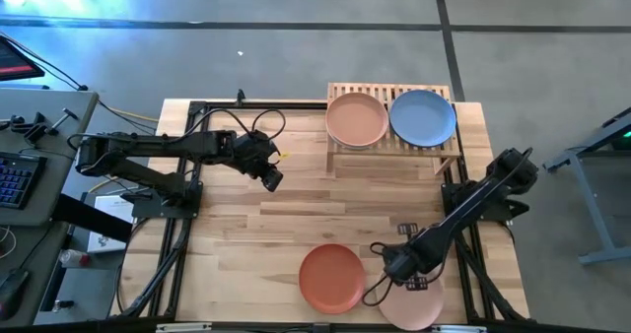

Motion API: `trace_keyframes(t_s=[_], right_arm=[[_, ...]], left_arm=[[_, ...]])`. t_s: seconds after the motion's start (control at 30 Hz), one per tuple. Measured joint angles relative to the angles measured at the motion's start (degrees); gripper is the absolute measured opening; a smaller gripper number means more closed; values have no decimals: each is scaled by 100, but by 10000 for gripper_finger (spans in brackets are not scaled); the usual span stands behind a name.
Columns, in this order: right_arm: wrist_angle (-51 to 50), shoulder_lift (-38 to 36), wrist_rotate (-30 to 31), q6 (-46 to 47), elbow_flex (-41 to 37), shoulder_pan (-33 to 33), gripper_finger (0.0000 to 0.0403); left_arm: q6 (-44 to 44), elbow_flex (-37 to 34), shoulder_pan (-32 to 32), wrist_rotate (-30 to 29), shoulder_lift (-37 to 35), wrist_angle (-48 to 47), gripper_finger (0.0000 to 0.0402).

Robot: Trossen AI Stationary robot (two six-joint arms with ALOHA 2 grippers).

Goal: Place and stack plates onto a shelf
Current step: Stack the light pink plate on top of the blue plate

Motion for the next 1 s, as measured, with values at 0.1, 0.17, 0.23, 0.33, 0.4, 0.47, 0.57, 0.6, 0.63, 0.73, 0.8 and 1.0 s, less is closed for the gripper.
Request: trace_keyframes(t_s=[0.1,0.17,0.23,0.33,0.4,0.47,0.57,0.6,0.63,0.73,0.8,1.0], right_arm=[[-69,-215,2,140,0,0,1],[-86,-385,2,252,0,0,1],[-128,-567,5,366,0,0,1],[-264,-855,56,612,0,0,1],[-345,-1046,97,769,0,0,1],[-434,-1235,140,905,0,0,0],[-566,-1513,318,1124,0,0,0],[-612,-1604,383,1203,0,0,0],[-664,-1696,452,1277,0,0,0],[-841,-1967,589,1514,0,-2,0],[-1006,-2158,593,1724,1,-2,0],[-1416,-2769,590,2674,2,-40,0]], left_arm=[[0,0,0,1,0,0,86],[0,0,0,2,1,9,86],[0,0,2,2,1,11,86],[0,0,1,2,1,20,86],[0,0,0,2,1,26,86],[0,0,0,2,1,30,86],[0,0,0,3,1,33,86],[0,0,1,2,1,33,86],[3,0,1,4,1,35,86],[4,0,2,4,1,35,86],[5,0,1,4,1,33,86],[11,0,2,-63,1,33,86]])
